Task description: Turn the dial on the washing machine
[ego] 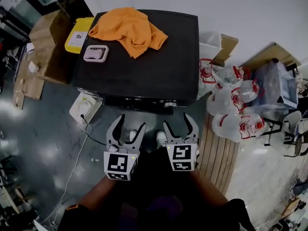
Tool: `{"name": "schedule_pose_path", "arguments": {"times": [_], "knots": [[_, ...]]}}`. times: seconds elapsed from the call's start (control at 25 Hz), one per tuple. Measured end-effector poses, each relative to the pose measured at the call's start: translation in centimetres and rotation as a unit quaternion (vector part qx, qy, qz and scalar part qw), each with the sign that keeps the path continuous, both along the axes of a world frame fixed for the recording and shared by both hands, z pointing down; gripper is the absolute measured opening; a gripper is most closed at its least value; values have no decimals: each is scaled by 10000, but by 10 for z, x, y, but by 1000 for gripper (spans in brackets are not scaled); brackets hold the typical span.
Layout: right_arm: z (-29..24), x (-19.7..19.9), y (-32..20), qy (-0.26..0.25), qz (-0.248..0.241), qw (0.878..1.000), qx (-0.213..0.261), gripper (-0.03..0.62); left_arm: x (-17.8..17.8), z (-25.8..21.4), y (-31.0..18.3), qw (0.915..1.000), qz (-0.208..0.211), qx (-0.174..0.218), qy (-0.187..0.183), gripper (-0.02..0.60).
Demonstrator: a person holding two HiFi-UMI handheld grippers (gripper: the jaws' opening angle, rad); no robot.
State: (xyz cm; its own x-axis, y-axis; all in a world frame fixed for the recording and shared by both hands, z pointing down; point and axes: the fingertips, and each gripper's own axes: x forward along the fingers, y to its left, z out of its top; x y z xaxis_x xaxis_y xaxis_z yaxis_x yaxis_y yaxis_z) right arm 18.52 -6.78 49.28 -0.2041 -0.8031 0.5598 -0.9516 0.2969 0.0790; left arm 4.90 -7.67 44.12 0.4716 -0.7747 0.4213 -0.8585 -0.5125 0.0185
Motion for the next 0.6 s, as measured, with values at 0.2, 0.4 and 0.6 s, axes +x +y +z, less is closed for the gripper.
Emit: {"name": "schedule_pose_path", "arguments": {"times": [0.2,0.4,0.6], "knots": [[26,2,-2,30,202,9996,-170,322,-28,15,7,9991,-365,-190,-86,291],[39,3,-8,75,443,9986,-284,322,-43,32,1,9986,-410,-242,-219,291],[49,-3,-14,231,411,9980,-427,322,-46,46,-2,9986,-329,-297,-275,291]]}}
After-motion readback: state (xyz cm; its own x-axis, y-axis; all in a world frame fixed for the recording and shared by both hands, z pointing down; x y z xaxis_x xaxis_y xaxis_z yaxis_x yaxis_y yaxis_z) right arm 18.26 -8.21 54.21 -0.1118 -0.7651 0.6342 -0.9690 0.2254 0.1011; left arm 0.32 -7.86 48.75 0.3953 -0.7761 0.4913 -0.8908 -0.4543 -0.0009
